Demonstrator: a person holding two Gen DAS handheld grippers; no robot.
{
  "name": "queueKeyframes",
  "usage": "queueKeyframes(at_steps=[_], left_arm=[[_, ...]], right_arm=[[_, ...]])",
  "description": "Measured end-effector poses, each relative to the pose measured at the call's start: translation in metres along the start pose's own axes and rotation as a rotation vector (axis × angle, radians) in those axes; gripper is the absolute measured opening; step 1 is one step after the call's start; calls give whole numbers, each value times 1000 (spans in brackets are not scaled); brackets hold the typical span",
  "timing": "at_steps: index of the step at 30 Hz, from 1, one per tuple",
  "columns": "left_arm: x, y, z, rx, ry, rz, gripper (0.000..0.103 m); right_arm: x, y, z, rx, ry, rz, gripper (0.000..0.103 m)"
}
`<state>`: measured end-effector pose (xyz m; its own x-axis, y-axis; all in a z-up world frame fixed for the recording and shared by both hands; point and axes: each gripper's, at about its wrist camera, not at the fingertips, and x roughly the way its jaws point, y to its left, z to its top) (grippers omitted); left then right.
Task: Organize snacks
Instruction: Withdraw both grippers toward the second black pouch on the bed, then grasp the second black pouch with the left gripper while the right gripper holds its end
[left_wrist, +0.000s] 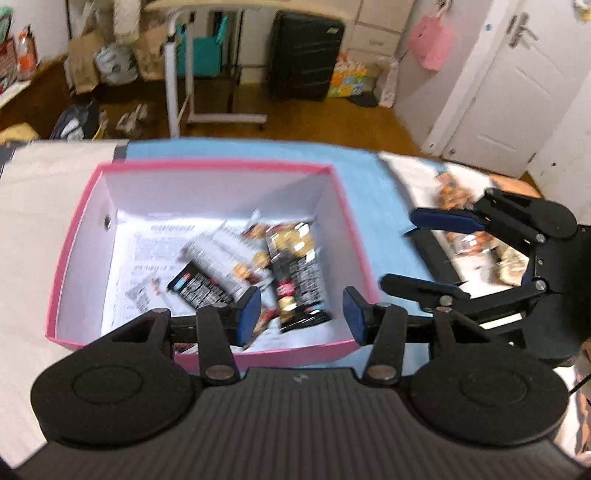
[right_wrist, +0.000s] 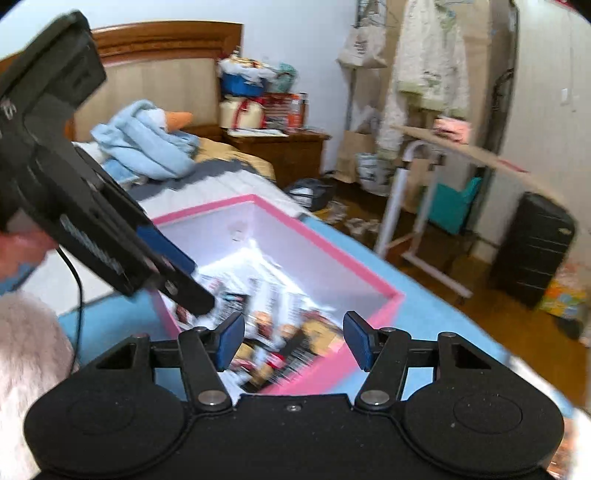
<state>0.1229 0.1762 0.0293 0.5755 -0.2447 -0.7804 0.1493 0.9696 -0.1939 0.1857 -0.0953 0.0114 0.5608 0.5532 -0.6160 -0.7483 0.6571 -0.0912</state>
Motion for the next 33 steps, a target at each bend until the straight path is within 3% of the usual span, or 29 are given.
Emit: queueKeyframes(at_steps=[7, 12, 20, 22, 25, 31, 33], left_arm=[[-30, -67, 22, 97, -61, -93, 53], [-6, -123, 36, 171, -14, -146, 55], [93, -174, 40, 126, 110, -180, 56], [117, -178, 32, 122, 101, -145, 56], [148, -182, 20, 126, 75, -114, 56], [192, -177, 4, 37, 75, -216, 56], [200, -179, 0, 38, 59, -216, 56]], right_arm=[[-82, -44, -27, 113, 28, -109, 65], [-103, -69, -58, 201, 67, -174, 69], [-59, -81, -113, 321, 124, -207, 72], [-48, -81, -125, 316, 131, -226, 72], [-34, -82, -145, 346, 70, -290, 70], [-6, -90, -170, 390, 59, -303, 70], [2, -91, -176, 388, 78, -309, 70]])
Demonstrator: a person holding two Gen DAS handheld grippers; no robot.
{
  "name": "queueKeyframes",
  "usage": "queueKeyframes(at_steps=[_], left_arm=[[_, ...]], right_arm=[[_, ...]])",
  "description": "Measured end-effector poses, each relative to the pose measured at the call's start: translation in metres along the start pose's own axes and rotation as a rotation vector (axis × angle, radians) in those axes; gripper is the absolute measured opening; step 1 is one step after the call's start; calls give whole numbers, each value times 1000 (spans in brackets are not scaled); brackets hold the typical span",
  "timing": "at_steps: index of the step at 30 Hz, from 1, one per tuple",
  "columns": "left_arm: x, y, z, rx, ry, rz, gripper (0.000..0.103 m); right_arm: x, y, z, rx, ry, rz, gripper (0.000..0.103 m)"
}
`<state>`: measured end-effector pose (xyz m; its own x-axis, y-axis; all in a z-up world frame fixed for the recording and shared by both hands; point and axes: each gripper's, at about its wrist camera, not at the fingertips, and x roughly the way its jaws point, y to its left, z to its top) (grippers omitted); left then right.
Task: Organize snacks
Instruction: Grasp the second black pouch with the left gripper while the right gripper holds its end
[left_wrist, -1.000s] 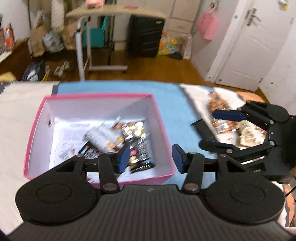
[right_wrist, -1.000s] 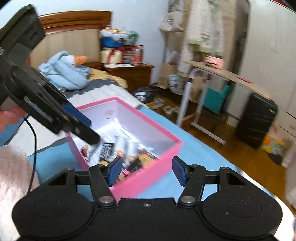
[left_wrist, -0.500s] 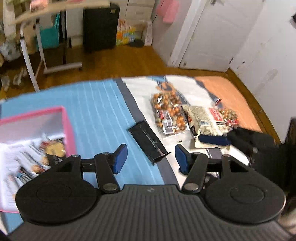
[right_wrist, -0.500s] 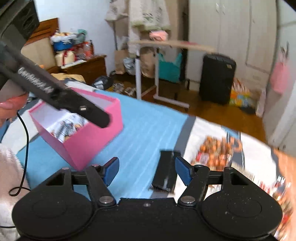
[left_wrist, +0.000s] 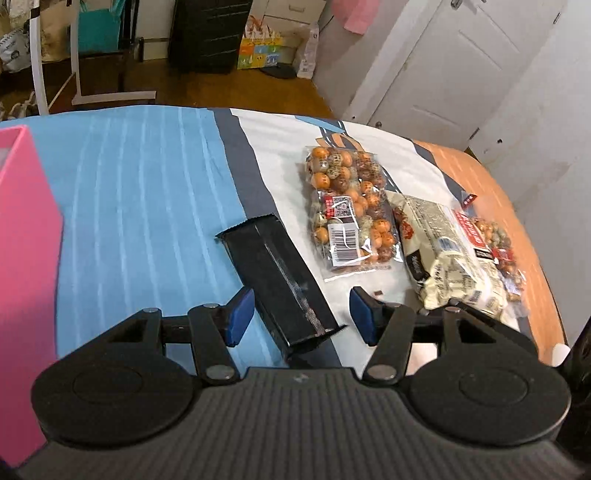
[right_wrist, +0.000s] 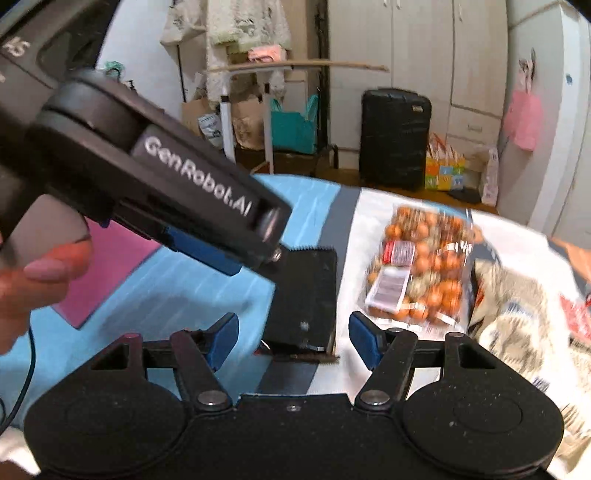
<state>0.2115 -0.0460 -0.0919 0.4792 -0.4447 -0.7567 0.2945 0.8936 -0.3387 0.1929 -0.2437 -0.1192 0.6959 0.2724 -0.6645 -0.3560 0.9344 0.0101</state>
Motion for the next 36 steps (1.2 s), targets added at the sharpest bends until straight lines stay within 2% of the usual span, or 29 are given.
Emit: queueKeyframes(at_steps=[2, 4, 7, 11, 16, 19, 21, 23, 28, 36], left_arm=[[10, -3, -3, 38, 1, 8, 56], [17, -3, -7, 61, -6, 26, 56], [24, 5, -13, 38, -8, -3, 56], [32, 17, -17, -8, 1, 0, 56], [37, 26, -19, -42, -16, -54, 54], [39, 24, -19, -23, -10, -73, 51], [40, 22, -20, -16, -8, -80, 50], [39, 20, -20, -19, 2, -91, 44], [30, 17, -17, -40, 32, -129, 44], [5, 6, -21, -30, 140, -115, 45]], right_arm=[[8, 5, -4, -60, 23, -33, 70], [11, 9, -6, -101, 29, -31, 70], [14, 6, -5, -76, 18, 3, 70], [24, -1, -6, -1, 44, 10, 72], [28, 4, -8, -23, 31, 3, 75], [34, 3, -8, 5, 22, 11, 77], [36, 4, -7, -3, 24, -1, 75], [34, 5, -2, 21, 32, -50, 54], [24, -2, 6, 126, 61, -39, 54], [-3, 13, 9, 186, 154, -36, 53]])
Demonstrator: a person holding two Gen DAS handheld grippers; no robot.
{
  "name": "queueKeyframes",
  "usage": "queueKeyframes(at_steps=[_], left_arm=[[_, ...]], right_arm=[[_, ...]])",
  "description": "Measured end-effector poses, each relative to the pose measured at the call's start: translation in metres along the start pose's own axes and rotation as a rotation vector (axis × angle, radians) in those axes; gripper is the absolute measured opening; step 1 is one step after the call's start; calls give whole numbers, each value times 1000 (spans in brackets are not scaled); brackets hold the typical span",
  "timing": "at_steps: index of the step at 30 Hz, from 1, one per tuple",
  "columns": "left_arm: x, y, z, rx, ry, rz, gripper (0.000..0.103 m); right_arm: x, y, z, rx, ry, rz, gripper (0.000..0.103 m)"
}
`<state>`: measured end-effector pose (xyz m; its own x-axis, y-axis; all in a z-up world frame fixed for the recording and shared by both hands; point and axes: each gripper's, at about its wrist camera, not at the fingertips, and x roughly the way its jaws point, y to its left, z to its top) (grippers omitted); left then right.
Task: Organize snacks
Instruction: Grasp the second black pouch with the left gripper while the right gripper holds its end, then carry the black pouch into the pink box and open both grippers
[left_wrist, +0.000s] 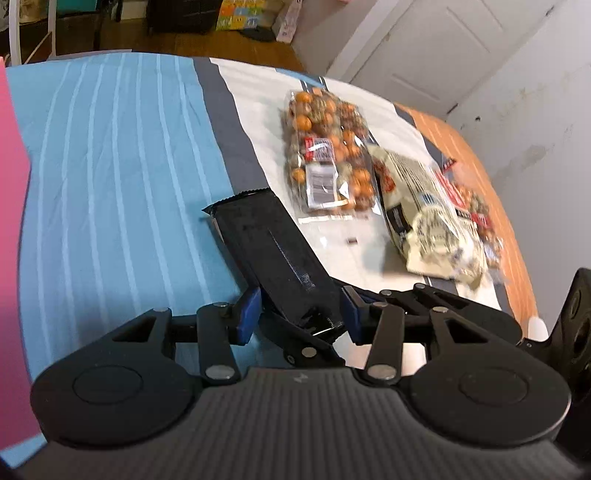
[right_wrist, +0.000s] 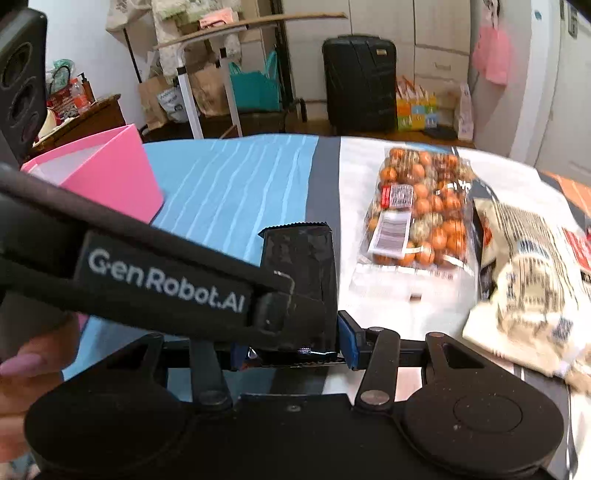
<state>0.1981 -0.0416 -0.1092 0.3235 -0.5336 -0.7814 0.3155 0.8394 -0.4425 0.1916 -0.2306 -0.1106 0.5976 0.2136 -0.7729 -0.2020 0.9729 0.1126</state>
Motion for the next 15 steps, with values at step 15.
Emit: queueKeyframes(at_steps=[15], left_arm=[[-84, -40, -35, 80, 70, 64, 44]], right_arm=[[-78, 43, -3, -111, 58, 52, 53]])
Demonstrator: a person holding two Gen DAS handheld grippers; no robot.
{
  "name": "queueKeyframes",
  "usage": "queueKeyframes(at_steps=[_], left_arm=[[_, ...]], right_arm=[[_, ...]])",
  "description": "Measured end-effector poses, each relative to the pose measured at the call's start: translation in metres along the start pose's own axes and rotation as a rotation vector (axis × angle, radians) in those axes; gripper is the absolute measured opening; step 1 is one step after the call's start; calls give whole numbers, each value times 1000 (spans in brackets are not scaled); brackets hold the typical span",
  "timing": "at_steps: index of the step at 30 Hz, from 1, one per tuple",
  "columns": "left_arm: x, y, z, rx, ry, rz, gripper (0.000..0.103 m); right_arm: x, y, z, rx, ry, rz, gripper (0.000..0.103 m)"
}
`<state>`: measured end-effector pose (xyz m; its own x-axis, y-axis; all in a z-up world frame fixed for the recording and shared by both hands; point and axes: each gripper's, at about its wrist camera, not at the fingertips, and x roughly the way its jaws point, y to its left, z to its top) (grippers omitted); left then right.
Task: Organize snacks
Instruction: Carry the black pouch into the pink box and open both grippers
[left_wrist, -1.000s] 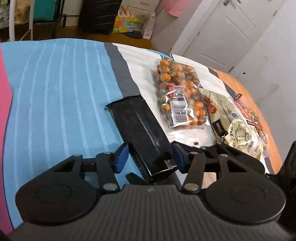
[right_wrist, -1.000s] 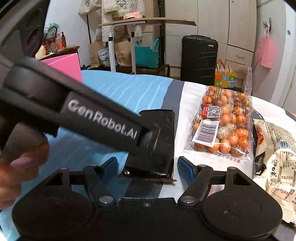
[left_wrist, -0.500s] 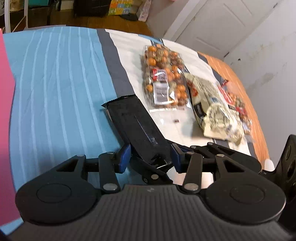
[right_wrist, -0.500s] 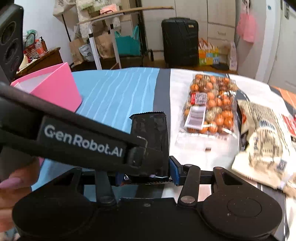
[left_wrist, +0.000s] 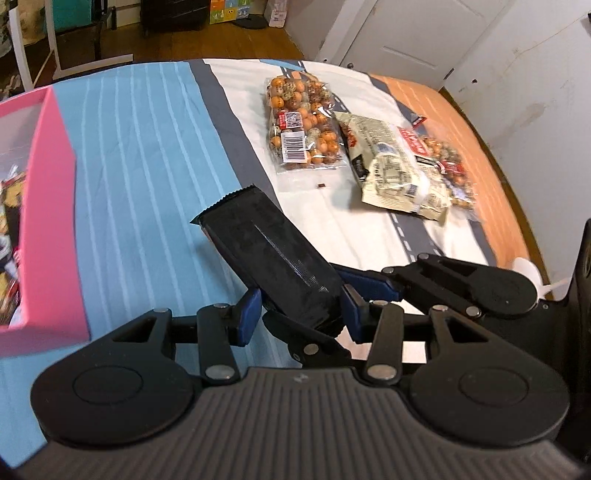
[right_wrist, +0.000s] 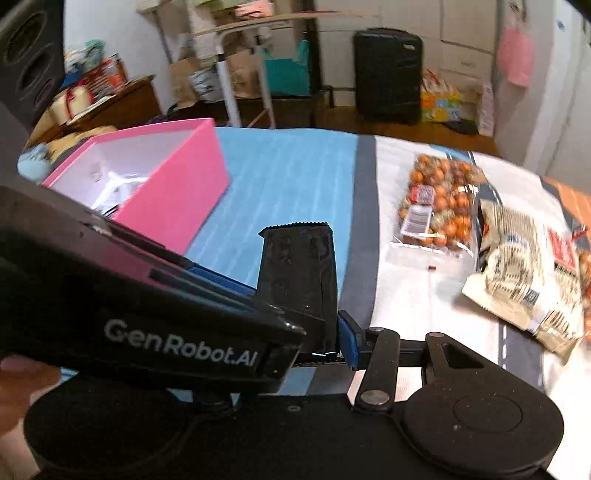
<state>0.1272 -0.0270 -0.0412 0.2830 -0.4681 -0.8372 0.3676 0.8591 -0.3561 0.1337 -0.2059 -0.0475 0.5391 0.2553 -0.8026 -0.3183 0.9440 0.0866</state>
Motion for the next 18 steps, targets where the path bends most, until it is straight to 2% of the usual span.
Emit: queueKeyframes(at_steps=[4, 11, 18], left_arm=[[-30, -1, -8, -22, -25, -11, 45], [-81, -4, -19, -55, -139, 18, 45], [-124, 19, -20, -106, -263, 79, 46]], right_arm=[[-22, 16, 7, -71, -12, 6, 53], [-51, 46, 24, -213, -75, -7, 53], [-51, 74, 54, -337, -162, 46, 53]])
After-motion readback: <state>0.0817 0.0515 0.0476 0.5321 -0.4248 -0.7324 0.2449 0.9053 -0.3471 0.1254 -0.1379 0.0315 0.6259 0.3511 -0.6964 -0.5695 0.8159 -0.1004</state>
